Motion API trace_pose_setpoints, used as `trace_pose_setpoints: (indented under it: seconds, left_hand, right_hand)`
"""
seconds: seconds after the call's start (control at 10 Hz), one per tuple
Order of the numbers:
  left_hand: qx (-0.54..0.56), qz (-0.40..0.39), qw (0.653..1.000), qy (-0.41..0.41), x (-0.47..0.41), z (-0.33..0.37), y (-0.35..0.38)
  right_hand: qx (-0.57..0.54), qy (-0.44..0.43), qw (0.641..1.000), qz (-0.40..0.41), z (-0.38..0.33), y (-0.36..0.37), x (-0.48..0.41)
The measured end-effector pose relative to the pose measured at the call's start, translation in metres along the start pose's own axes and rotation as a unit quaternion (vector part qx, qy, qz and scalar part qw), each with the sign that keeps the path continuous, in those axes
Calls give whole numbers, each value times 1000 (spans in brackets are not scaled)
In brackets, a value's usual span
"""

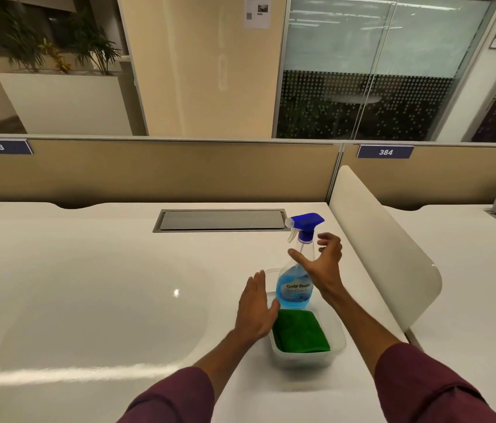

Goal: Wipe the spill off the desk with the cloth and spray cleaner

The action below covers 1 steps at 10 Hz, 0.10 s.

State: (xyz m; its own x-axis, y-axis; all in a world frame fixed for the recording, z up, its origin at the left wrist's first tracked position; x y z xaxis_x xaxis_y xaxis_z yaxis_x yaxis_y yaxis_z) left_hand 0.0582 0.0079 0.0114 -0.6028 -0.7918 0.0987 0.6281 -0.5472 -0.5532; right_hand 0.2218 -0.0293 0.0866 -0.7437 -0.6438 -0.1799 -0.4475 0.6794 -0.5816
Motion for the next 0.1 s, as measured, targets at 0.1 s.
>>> trace_pose_setpoints:
  seconds: [0.1]
  left_hand:
    - [-58,19,998,28,-4,-10,-38]
  right_hand:
    - [37,-1,987,159,-10,13,30]
Point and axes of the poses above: each hand's wrist, its own x-axis away from the middle knuckle, its own y-axis out of the palm, z = x × y, the point moved 4 cm from there along -x, towards the middle knuckle, and after that the axes turned 13 degrees about x, right-handed, at the moved point
